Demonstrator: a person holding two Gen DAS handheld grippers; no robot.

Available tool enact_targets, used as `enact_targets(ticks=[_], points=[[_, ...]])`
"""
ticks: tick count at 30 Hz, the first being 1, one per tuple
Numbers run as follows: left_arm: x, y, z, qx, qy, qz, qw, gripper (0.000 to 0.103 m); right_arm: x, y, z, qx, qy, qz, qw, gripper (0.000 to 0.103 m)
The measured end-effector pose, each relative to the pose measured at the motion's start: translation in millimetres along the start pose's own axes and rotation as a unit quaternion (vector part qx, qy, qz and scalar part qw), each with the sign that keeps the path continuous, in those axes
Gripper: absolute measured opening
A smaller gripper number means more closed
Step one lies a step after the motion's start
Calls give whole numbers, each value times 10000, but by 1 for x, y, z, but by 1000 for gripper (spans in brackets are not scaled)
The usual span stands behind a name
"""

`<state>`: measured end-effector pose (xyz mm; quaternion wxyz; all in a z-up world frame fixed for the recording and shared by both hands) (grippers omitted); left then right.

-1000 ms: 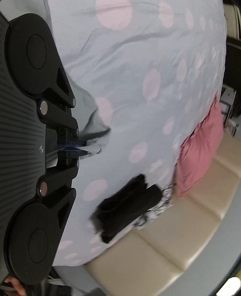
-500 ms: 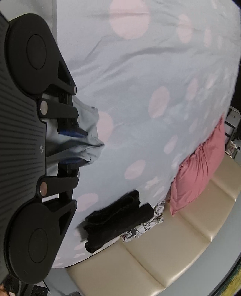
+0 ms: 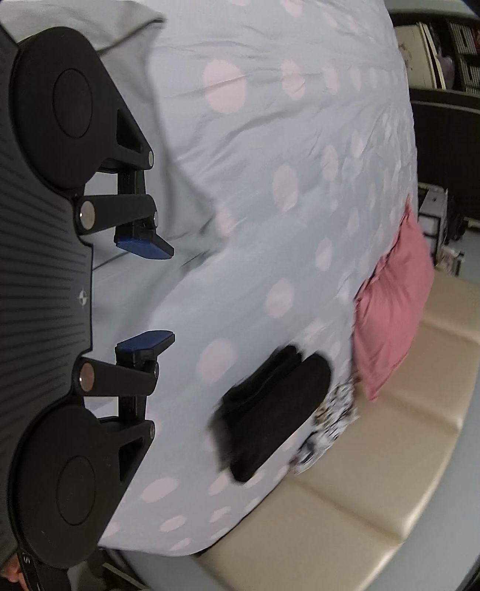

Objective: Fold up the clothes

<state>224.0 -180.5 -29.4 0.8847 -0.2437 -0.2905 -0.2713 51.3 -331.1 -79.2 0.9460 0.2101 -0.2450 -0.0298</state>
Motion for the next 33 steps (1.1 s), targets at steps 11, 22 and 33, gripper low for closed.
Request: enact_targets(ticks=[11, 22, 33], points=[[-82, -86, 35, -482, 686, -561, 9949, 40, -98, -21, 35, 327, 712, -395, 9961, 45], [-97, -118, -9, -24, 1455, -425, 9884, 52, -125, -2, 11, 472, 1238, -42, 9912, 42], [-63, -109, -78, 498, 1596, 128, 9858, 51, -123, 10, 14, 698, 1246, 62, 9897, 40]])
Point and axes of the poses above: each gripper's, at about its wrist camera, not at the fingertips, and z roughly against the way its jaws point, y to its left, x to its top, the point moved 7 cm from there along -z, roughly the way its jaws point
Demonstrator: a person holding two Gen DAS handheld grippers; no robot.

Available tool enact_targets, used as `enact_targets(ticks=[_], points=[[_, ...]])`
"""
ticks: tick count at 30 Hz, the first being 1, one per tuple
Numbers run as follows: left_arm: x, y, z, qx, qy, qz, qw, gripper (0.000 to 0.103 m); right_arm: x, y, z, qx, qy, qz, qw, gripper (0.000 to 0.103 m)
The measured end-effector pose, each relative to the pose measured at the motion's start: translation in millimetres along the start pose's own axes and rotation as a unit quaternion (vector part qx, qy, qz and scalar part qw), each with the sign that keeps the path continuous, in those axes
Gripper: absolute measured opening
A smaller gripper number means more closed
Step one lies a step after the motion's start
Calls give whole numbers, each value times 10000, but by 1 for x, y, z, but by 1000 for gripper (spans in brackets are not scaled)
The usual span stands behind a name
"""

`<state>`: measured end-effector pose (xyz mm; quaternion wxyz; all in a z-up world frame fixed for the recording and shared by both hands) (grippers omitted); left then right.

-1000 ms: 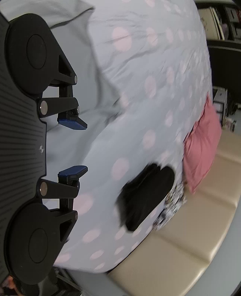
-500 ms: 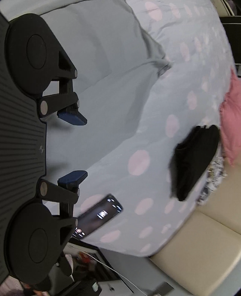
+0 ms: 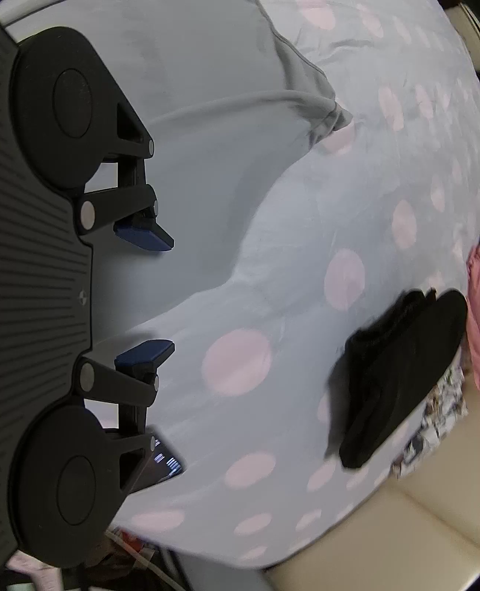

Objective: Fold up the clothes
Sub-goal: 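Grasp the shirt with both grippers and fold it over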

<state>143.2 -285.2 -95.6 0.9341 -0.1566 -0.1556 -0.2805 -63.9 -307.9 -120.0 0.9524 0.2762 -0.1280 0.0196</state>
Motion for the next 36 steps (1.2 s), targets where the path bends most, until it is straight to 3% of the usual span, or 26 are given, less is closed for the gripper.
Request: enact_targets(ticks=[8, 10, 11, 15, 16, 19, 29, 36], points=[[17, 15, -41, 496, 279, 326, 9978, 49, 2, -10, -8, 32, 120, -211, 9997, 34], [17, 18, -46, 514, 268, 378, 9976, 48, 0, -11, -6, 20, 97, -220, 9997, 17], [18, 19, -47, 528, 225, 401, 9975, 46, -1, -11, -4, 18, 75, -228, 9997, 15], [19, 26, -44, 643, 148, 526, 9964, 20, -5, -10, 3, 12, -11, -258, 9997, 9], [19, 28, -40, 588, 124, 550, 9967, 14, -6, -9, 5, 14, -34, -257, 9997, 8], [20, 33, -31, 412, 47, 631, 9971, 10, -7, 2, 13, 93, -123, -187, 9997, 6], [25, 62, 24, -623, -352, 1210, 9901, 10, -7, 66, 24, 143, -220, 654, 9975, 5], [9, 104, 55, -1039, -757, 1511, 9801, 9, -3, 103, -3, 28, -3, 1159, 9933, 5]])
Point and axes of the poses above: each gripper's, at about its wrist camera, not at the fingertips, and z roughly against the way its jaws point, y to its left, x to its top, the point moved 7 cm from there along -z, roughly the way its jaws point
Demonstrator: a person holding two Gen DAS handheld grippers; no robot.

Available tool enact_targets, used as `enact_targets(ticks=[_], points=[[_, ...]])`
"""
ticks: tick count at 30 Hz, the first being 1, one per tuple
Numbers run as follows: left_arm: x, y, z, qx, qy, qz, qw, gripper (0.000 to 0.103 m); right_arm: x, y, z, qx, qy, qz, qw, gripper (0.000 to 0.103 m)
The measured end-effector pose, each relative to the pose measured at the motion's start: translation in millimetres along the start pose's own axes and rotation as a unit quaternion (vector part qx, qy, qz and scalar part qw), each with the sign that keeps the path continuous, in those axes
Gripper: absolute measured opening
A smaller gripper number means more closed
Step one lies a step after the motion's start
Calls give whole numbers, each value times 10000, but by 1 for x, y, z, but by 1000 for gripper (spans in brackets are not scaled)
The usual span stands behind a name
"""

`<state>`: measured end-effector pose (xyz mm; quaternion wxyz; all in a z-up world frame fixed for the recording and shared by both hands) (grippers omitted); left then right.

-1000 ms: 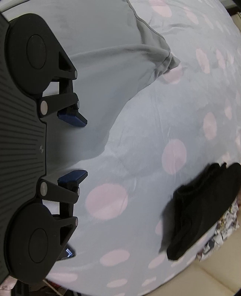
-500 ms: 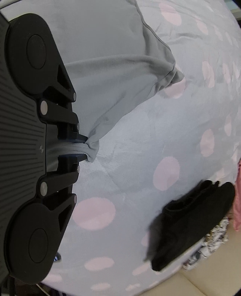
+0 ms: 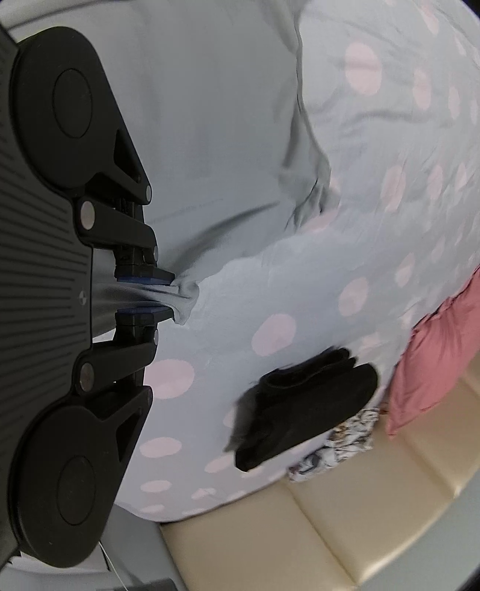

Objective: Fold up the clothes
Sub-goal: 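Grasp the shirt with both grippers and fold it over, then open both grippers and lift them off the shirt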

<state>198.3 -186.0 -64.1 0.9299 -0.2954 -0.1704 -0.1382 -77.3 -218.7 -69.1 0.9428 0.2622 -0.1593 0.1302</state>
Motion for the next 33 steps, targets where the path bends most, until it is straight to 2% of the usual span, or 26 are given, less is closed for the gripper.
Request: enact_targets(ticks=[4, 11, 14, 17, 19, 21, 24, 28, 30, 33], points=[[-3, 28, 17, -62, -122, 69, 9999, 9, 3, 7, -7, 44, 135, 103, 9998, 5], [-12, 78, 17, -224, -220, 277, 9991, 9, 8, 24, -36, 21, 420, 162, 9990, 6], [-19, 96, 11, -307, -244, 421, 9983, 10, 4, 25, -44, 54, 593, 137, 9981, 9], [-26, 106, 8, -300, -237, 560, 9977, 11, -2, 30, -49, 152, 751, 109, 9970, 17], [-30, 111, 9, -289, -247, 642, 9972, 18, -7, 34, -50, 181, 841, 148, 9962, 22], [-34, 112, 14, -228, -253, 620, 9975, 21, -13, 37, -47, 266, 892, 148, 9955, 29], [-47, 109, 28, -147, -244, 505, 9983, 25, -16, 37, -38, 238, 809, 144, 9963, 32], [-75, 102, 53, 46, -366, 423, 9984, 37, -13, 28, -20, -140, 426, 258, 9987, 34], [-92, 97, 65, 88, -369, 388, 9985, 37, -10, 21, -13, -395, 258, 341, 9983, 41], [-121, 89, 80, 81, -245, 461, 9986, 37, -9, 10, -7, -672, 156, 462, 9965, 46]])
Point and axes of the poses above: each gripper's, at about its wrist camera, not at the fingertips, and z roughly against the way its jaws point, y to its left, x to its top, the point moved 7 cm from there along -z, roughly the way its jaws point
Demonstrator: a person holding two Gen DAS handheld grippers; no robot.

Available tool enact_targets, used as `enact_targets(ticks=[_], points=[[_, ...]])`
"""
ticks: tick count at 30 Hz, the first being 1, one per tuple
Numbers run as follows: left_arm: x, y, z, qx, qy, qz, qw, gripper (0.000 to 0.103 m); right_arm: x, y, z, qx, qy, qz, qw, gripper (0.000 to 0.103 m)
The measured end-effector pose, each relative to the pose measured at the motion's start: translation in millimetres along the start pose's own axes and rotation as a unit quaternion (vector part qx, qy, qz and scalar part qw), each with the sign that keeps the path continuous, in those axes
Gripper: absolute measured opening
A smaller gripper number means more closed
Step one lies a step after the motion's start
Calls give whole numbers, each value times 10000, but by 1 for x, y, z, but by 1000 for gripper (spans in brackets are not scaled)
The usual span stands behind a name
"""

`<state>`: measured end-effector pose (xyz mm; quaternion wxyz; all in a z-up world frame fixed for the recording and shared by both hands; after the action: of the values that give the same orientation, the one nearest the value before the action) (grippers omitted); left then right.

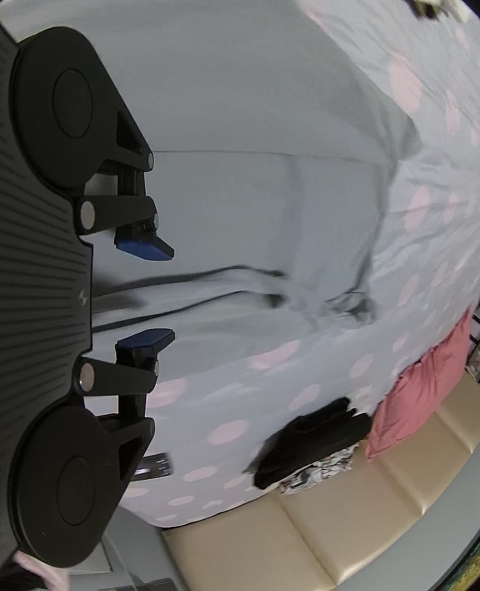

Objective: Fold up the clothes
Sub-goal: 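Open both grippers and lift them off the shirt, then grasp the grey shirt edge with the right gripper and hold it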

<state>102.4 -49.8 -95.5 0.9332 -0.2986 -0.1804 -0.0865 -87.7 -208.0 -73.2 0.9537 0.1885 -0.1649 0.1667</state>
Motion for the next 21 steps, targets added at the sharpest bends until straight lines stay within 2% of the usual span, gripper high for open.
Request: enact_targets(ticks=[3, 8, 10, 12, 14, 15, 16, 21], points=[[-31, -6, 11, -57, 152, 132, 9998, 37, -2, -5, -4, -67, 25, 28, 10000, 50], [-81, -15, 27, -170, 392, 352, 9985, 37, -2, -10, -14, -310, 5, 111, 9995, 50], [-91, -17, 28, -151, 397, 371, 9984, 37, 1, -16, -14, -460, -63, 63, 9989, 50], [-97, -18, 28, -125, 415, 356, 9984, 37, 4, -19, -14, -400, -113, -15, 9991, 49], [-101, -18, 29, -103, 435, 329, 9985, 37, 3, -11, -20, -170, -70, 52, 9998, 36], [-102, -18, 29, -105, 440, 316, 9985, 37, 2, -5, -24, -76, -34, 113, 9999, 16], [-103, -17, 29, -108, 447, 324, 9984, 37, 1, 1, -27, 23, -4, 184, 9998, 8], [-104, -17, 32, -111, 364, 330, 9987, 37, -5, 44, -28, 662, 230, 577, 9959, 6]])
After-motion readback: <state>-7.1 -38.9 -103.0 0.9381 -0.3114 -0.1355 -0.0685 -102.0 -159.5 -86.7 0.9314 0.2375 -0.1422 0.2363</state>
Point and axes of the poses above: each gripper's, at about its wrist camera, not at the fingertips, and z roughly against the way its jaws point, y to its left, x to its top, the point moved 7 cm from there along -z, roughly the way its jaws point
